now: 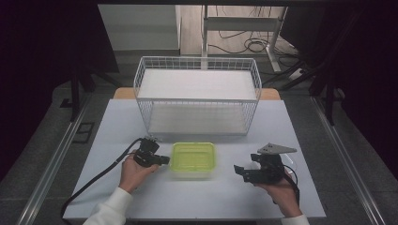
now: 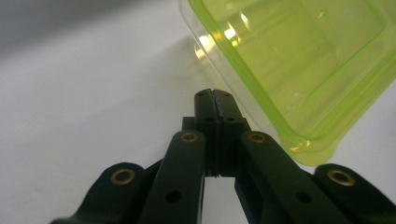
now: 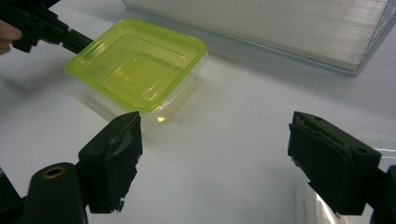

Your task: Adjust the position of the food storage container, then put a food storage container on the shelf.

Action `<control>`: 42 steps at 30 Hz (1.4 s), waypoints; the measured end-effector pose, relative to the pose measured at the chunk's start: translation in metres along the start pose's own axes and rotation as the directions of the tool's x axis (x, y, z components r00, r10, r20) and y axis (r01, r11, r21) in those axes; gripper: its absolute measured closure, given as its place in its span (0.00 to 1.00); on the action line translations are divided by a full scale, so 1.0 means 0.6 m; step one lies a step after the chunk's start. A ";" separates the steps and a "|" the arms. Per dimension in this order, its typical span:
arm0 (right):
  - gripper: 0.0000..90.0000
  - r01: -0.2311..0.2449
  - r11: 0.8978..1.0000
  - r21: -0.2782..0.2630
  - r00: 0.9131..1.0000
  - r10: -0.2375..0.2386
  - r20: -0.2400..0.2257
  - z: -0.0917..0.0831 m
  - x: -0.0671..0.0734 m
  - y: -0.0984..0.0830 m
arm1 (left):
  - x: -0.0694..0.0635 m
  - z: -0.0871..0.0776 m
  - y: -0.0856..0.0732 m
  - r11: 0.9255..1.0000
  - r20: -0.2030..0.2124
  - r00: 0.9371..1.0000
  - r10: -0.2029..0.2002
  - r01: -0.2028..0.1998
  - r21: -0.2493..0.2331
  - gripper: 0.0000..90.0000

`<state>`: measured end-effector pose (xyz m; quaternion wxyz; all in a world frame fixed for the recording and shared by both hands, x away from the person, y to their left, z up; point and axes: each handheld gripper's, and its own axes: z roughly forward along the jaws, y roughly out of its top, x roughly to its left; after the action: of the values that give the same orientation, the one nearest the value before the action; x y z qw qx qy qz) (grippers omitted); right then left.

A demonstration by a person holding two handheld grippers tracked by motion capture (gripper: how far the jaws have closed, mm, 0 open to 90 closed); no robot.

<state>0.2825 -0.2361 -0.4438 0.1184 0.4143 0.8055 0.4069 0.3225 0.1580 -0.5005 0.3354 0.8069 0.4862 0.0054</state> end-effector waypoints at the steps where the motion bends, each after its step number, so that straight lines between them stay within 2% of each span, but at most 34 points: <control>1: 0.20 0.000 1.000 0.001 1.000 0.000 -0.001 0.000 0.000 0.000 | 0.000 -0.010 -0.001 1.000 -0.006 1.000 -0.002 0.002 -0.018 1.00; 2: 0.20 -0.001 1.000 -0.001 1.000 0.001 0.000 0.000 0.000 0.000 | 0.001 -0.024 -0.003 0.999 -0.006 1.000 0.003 -0.003 -0.037 1.00; 3: 0.19 0.001 1.000 -0.002 1.000 -0.001 -0.003 0.000 0.000 0.002 | -0.001 -0.045 -0.007 0.997 0.006 1.000 -0.009 0.009 -0.083 0.98; 4: 0.19 -0.002 1.000 -0.001 1.000 0.002 -0.004 0.000 0.000 0.003 | -0.004 -0.056 -0.009 0.994 0.014 1.000 -0.013 0.014 -0.110 0.96; 5: 0.19 -0.002 1.000 -0.001 1.000 0.002 -0.004 0.000 0.000 0.003 | -0.004 -0.056 -0.009 0.994 0.014 1.000 -0.013 0.014 -0.110 0.91; 6: 0.19 -0.005 1.000 -0.001 1.000 0.005 -0.005 0.001 0.001 0.003 | -0.007 -0.068 -0.012 0.990 0.023 1.000 -0.012 0.015 -0.141 0.91; 7: 0.19 -0.004 1.000 -0.004 1.000 0.004 -0.005 0.002 0.001 0.004 | -0.012 -0.083 -0.015 0.984 0.036 0.999 -0.009 0.016 -0.176 0.85; 8: 0.18 -0.011 1.000 -0.004 1.000 0.011 -0.008 0.005 0.004 0.006 | -0.016 -0.097 -0.018 0.981 0.059 0.998 -0.006 0.017 -0.193 0.72; 10: 0.18 -0.007 1.000 -0.004 1.000 0.007 -0.015 0.010 0.008 0.009 | -0.017 -0.105 -0.020 0.981 0.070 0.998 -0.010 0.023 -0.192 0.56; 11: 0.18 -0.008 1.000 0.005 1.000 0.009 -0.022 0.012 0.010 0.012 | -0.017 -0.115 -0.025 0.977 0.067 0.998 -0.013 0.027 -0.210 0.52; 14: 0.18 -0.004 1.000 0.011 1.000 0.004 -0.031 0.015 0.013 0.016 | -0.016 -0.123 -0.031 0.976 0.075 0.997 -0.015 0.031 -0.216 0.45; 17: 0.19 -0.019 1.000 0.006 0.999 0.019 -0.038 0.017 0.016 0.023 | -0.014 -0.132 -0.036 0.969 0.078 0.997 -0.023 0.041 -0.242 0.35; 21: 0.19 -0.031 0.999 0.008 0.998 0.031 -0.048 0.021 0.016 0.025 | -0.013 -0.134 -0.037 0.967 0.081 0.996 -0.022 0.042 -0.253 0.34; 27: 0.20 -0.045 0.999 0.028 0.997 0.046 -0.061 0.035 0.022 0.032 | -0.016 -0.123 -0.037 0.972 0.085 0.996 -0.018 0.038 -0.230 0.34; 29: 0.23 -0.050 0.998 0.042 0.997 0.052 -0.061 0.046 0.031 0.040 | -0.016 -0.113 -0.035 0.976 0.097 0.995 -0.023 0.043 -0.213 0.36; 34: 0.27 -0.066 0.996 0.052 0.996 0.069 -0.056 0.060 0.036 0.047 | -0.013 -0.101 -0.030 0.978 0.103 0.994 -0.044 0.064 -0.198 0.39; 36: 0.28 -0.087 0.993 0.077 0.994 0.092 -0.061 0.074 0.039 0.051 | -0.012 -0.094 -0.028 0.979 0.100 0.993 -0.055 0.074 -0.192 0.39; 38: 0.29 -0.086 0.993 0.083 0.994 0.092 -0.063 0.079 0.040 0.052 | -0.010 -0.087 -0.026 0.979 0.107 0.992 -0.064 0.083 -0.184 0.40; 41: 0.29 -0.090 0.991 0.101 0.993 0.097 -0.072 0.092 0.045 0.053 | -0.005 -0.076 -0.020 0.978 0.122 0.989 -0.085 0.106 -0.177 0.41; 42: 0.30 -0.098 0.989 0.108 0.991 0.107 -0.074 0.101 0.045 0.055 | -0.001 -0.067 -0.016 0.977 0.131 0.986 -0.104 0.126 -0.171 0.42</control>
<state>0.3165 -0.1706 -0.4538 0.0431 0.4442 0.8074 0.3860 0.3014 0.1823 -0.4744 0.4351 0.7429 0.5083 -0.0194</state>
